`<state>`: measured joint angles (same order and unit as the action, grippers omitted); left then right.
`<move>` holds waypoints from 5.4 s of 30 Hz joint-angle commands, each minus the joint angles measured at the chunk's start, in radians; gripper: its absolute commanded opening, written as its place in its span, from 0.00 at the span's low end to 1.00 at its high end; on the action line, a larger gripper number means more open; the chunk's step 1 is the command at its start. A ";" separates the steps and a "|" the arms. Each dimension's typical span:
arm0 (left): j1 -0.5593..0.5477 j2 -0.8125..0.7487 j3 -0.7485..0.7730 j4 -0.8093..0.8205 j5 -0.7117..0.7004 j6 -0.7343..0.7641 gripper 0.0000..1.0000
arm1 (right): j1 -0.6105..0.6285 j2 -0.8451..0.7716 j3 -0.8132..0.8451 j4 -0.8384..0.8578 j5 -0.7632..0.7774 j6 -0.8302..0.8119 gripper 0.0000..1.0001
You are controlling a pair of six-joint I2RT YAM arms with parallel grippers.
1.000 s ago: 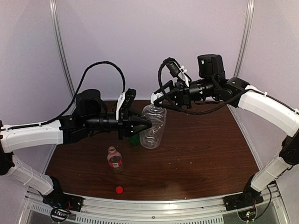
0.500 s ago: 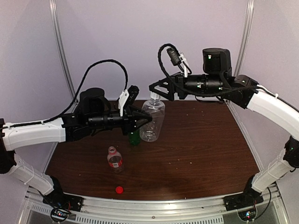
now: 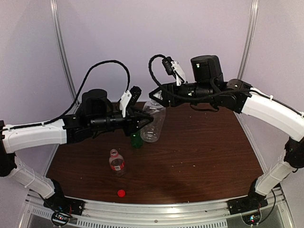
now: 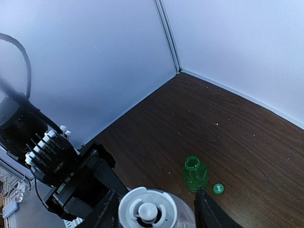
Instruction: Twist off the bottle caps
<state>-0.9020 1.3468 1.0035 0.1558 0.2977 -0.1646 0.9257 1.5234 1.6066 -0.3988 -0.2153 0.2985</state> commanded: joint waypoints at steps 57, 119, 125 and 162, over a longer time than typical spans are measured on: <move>0.009 -0.070 0.009 0.026 0.266 0.045 0.04 | -0.186 -0.067 -0.084 0.131 -0.820 -0.305 0.60; 0.009 -0.086 -0.008 0.028 0.215 0.058 0.04 | -0.166 -0.118 -0.103 0.202 -0.621 -0.241 0.07; 0.009 -0.097 -0.022 0.014 0.244 0.077 0.04 | -0.229 -0.141 -0.126 0.216 -0.709 -0.225 0.10; 0.009 -0.187 -0.097 0.048 -0.006 0.051 0.04 | -0.201 0.016 -1.000 0.815 0.075 -0.020 0.18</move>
<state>-0.8967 1.1618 0.9058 0.1390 0.3061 -0.1059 0.7071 1.4963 0.6125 0.3431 -0.2039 0.2916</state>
